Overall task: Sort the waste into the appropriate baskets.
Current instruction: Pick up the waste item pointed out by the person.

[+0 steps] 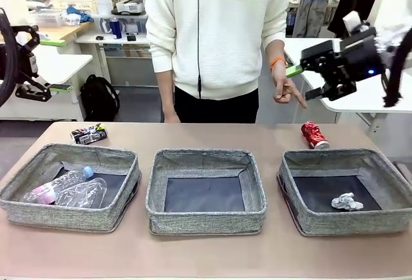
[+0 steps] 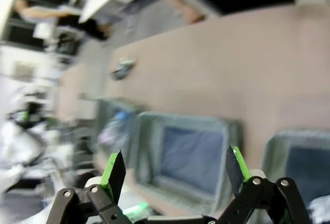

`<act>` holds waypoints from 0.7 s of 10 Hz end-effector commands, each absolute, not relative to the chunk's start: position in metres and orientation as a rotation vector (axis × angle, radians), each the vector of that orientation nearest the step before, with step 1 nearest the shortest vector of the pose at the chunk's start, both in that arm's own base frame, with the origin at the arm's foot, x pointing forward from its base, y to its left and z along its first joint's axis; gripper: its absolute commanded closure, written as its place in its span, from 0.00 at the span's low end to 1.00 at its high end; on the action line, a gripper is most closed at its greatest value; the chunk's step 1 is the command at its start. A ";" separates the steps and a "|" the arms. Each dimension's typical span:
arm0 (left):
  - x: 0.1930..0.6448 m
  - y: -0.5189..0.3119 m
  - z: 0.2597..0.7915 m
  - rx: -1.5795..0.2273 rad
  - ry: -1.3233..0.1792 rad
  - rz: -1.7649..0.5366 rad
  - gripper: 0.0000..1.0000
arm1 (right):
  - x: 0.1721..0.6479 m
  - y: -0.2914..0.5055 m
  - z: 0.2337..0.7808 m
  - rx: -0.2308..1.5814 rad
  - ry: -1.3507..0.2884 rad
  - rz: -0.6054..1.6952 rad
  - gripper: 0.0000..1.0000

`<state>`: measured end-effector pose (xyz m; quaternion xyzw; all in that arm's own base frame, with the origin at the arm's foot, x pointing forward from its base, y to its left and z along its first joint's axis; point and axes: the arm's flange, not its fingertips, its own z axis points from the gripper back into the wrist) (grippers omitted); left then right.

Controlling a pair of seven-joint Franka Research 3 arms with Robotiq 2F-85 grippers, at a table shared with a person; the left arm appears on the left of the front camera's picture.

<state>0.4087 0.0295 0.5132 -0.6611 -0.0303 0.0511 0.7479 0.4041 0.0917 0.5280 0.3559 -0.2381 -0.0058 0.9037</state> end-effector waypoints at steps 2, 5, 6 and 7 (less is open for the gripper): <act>0.407 0.030 0.518 -1.441 -0.059 0.122 0.00 | 0.447 0.064 0.509 -1.130 -0.428 -0.382 0.00; 0.407 0.030 0.518 -1.441 -0.059 0.122 0.00 | 0.402 0.013 0.523 -0.956 -0.446 -0.647 0.00; 0.407 0.030 0.518 -1.441 -0.059 0.122 0.00 | 0.440 0.036 0.508 0.115 -0.736 0.003 0.00; 0.407 0.030 0.518 -1.441 -0.059 0.122 0.00 | 0.440 0.036 0.508 0.115 -0.736 0.003 0.00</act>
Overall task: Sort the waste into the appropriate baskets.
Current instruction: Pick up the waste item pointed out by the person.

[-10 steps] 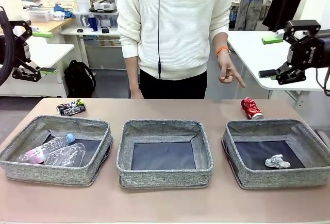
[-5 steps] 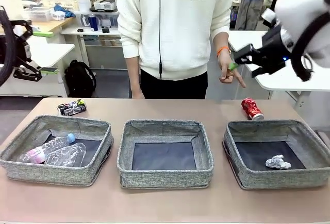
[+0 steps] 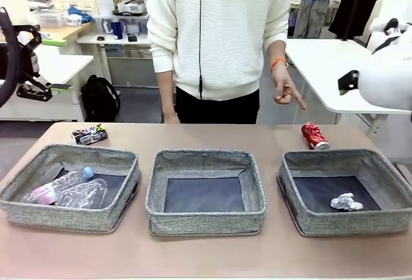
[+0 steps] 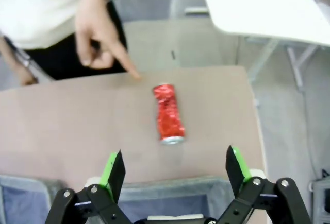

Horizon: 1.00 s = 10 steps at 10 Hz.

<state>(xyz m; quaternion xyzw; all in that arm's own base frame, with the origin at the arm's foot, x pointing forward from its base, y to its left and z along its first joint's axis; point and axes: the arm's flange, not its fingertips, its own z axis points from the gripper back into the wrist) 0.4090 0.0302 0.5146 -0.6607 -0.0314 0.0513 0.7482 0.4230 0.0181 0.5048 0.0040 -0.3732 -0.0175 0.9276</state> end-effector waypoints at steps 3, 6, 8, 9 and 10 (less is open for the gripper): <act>0.407 0.030 0.518 -1.441 -0.059 0.122 0.00 | 0.452 0.011 0.493 0.058 -0.597 -0.034 0.00; 0.407 0.030 0.518 -1.441 -0.059 0.122 0.00 | 0.523 -0.007 0.463 0.105 -0.343 0.002 0.00; 0.407 0.030 0.518 -1.441 -0.059 0.122 0.00 | 0.561 -0.020 0.439 0.117 -0.232 -0.024 0.00; 0.407 0.030 0.518 -1.441 -0.059 0.122 0.00 | 0.577 -0.026 0.424 0.093 -0.186 -0.044 0.00; 0.407 0.030 0.518 -1.441 -0.059 0.122 0.00 | 0.592 -0.032 0.406 0.099 -0.131 -0.046 0.00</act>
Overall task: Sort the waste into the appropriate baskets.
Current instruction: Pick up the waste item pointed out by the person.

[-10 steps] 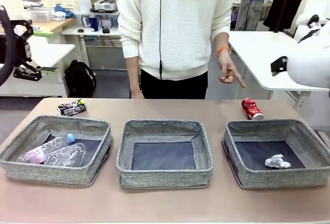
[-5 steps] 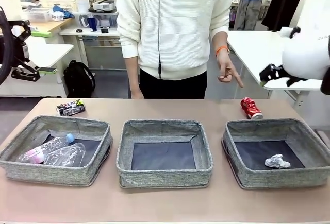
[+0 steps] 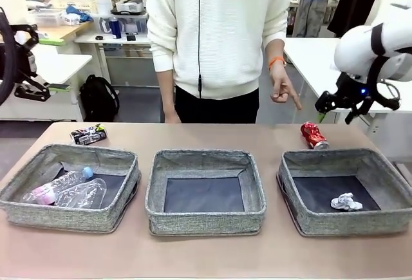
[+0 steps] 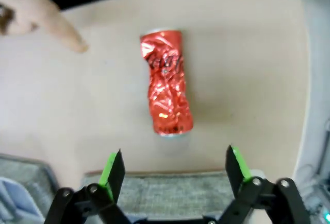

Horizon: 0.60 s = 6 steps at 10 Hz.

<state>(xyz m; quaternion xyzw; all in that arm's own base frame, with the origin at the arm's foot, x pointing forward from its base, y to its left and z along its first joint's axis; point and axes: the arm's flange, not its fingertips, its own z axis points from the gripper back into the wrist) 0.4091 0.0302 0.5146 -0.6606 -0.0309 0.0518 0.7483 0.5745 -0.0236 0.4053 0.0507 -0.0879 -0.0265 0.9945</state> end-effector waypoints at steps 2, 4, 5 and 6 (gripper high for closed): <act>0.407 0.030 0.518 -1.441 -0.059 0.122 0.00 | 0.616 -0.036 0.368 0.166 -0.074 -0.020 0.00; 0.407 0.030 0.518 -1.441 -0.059 0.122 0.00 | 0.629 -0.036 0.339 0.169 -0.056 -0.031 0.00; 0.407 0.030 0.518 -1.441 -0.059 0.122 0.00 | 0.634 -0.031 0.327 0.185 -0.054 -0.027 0.00; 0.407 0.030 0.518 -1.441 -0.059 0.122 0.00 | 0.637 -0.028 0.321 0.188 -0.065 -0.032 0.00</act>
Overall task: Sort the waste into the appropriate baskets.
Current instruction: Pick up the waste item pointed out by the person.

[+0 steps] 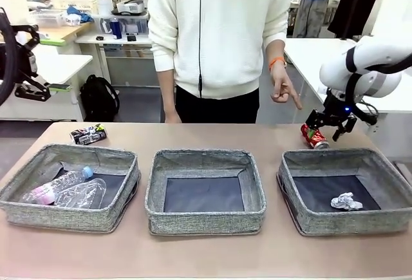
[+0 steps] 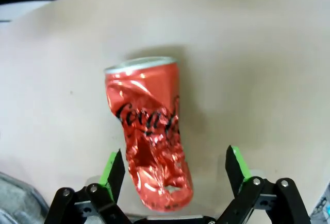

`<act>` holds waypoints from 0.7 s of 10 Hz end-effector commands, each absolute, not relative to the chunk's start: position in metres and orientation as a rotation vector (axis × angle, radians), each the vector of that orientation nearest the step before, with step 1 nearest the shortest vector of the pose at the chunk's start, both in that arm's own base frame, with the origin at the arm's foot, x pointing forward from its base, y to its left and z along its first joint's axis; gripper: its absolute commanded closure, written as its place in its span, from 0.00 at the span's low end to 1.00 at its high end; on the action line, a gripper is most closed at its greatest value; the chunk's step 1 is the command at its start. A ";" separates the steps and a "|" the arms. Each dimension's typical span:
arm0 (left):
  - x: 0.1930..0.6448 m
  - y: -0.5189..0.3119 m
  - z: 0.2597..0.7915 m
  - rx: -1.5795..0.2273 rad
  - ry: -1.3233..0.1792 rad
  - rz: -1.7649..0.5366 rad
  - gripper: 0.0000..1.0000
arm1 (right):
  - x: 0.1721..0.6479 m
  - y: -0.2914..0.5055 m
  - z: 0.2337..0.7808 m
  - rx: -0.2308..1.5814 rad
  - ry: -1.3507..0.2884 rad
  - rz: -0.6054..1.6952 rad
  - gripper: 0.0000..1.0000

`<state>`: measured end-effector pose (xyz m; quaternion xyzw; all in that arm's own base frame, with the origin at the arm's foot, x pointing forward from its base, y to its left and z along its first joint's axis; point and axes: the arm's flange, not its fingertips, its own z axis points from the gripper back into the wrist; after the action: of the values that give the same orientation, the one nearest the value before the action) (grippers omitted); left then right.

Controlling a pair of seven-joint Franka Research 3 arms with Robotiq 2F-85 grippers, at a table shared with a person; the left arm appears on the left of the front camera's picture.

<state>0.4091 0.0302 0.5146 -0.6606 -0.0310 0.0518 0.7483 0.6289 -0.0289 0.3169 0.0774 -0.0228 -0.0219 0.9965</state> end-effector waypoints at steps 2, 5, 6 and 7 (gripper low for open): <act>0.407 0.030 0.518 -1.441 -0.059 0.122 0.00 | 0.643 -0.021 0.310 0.179 -0.051 -0.033 0.00; 0.407 0.030 0.518 -1.441 -0.059 0.122 0.00 | 0.646 -0.011 0.304 0.181 -0.046 -0.016 0.00; 0.407 0.030 0.518 -1.441 -0.059 0.122 0.00 | 0.646 -0.008 0.306 0.176 -0.048 -0.010 0.00; 0.407 0.030 0.518 -1.441 -0.059 0.122 0.00 | 0.647 -0.005 0.308 0.170 -0.056 0.007 0.00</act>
<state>0.4091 0.0302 0.5147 -0.6606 -0.0310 0.0518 0.7483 0.6418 -0.0076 0.3033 0.0845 -0.0184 -0.0060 0.9962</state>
